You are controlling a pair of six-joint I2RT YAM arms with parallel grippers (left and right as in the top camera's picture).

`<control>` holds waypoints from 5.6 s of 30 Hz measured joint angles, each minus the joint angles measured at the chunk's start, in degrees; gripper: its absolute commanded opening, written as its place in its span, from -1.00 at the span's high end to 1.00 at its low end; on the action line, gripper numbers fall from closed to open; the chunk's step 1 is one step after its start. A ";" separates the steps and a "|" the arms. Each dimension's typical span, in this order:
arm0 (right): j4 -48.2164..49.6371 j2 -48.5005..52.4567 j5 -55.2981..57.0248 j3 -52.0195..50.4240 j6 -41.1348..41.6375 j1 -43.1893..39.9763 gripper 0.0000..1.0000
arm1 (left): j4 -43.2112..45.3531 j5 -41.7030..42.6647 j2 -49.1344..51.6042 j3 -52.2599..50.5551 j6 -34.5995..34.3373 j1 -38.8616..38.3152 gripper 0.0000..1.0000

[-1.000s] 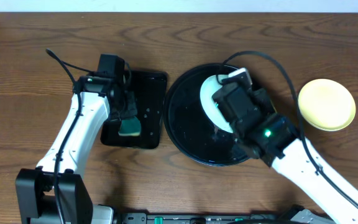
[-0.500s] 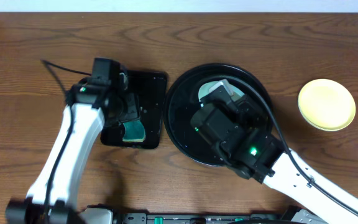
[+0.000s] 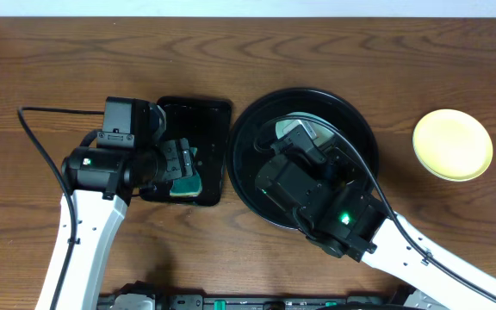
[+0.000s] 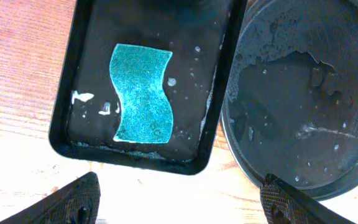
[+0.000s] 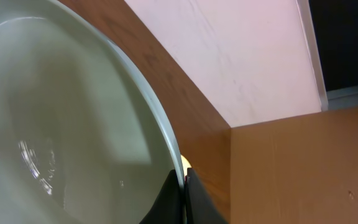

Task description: Clean dirty plates on tray and stack at the side

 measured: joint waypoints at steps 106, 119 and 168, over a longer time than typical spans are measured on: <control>-3.96 -24.83 -95.80 0.48 16.06 -63.12 -0.99 | -0.04 0.00 0.00 0.00 0.00 0.00 -0.67; -12.76 -42.80 -88.46 -0.66 6.58 -58.71 -0.99 | -0.02 0.00 0.00 0.00 0.00 0.00 -0.68; 46.62 -75.03 -81.74 -66.16 0.46 -58.07 -0.99 | -0.02 0.00 0.00 0.00 0.00 0.04 -0.68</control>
